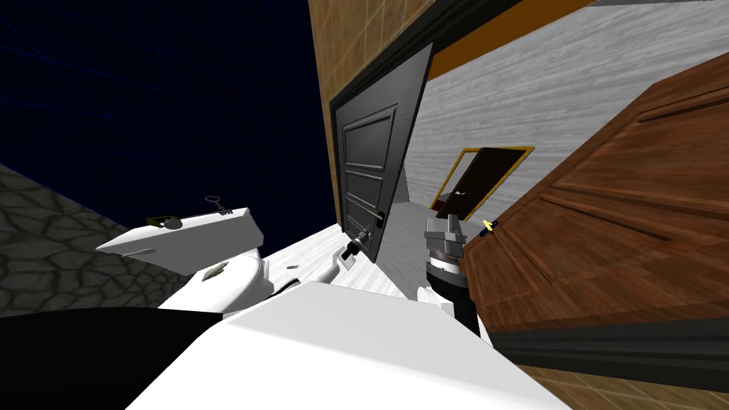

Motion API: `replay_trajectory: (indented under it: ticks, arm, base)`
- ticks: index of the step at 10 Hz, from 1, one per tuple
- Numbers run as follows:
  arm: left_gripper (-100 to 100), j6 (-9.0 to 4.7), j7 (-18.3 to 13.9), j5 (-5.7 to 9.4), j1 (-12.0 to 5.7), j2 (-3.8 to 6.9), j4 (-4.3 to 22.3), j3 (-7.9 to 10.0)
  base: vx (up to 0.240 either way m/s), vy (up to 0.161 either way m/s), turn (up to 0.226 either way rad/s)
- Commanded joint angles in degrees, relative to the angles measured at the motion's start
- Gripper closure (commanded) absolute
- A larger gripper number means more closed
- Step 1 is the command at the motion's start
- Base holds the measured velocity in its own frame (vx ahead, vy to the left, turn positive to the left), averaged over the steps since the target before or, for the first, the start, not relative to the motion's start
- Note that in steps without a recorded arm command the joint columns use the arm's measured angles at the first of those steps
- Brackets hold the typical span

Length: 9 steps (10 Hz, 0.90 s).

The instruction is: Push the door open

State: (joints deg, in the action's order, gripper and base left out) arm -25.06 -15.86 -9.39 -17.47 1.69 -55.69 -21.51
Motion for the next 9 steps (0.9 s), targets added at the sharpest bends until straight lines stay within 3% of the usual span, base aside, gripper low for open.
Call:
replay_trajectory:
  ticks: [1,9]
  arm:
    - [-100,-0.02,-0.49,-0.19,-1.57,-0.71,2.39,-0.68]
    - [-100,-0.22,-2.18,-0.69,-6.69,-3.37,10.07,-2.74]
  base:
    - [0.091,0.129,-0.04]
    - [0.114,0.104,-0.027]
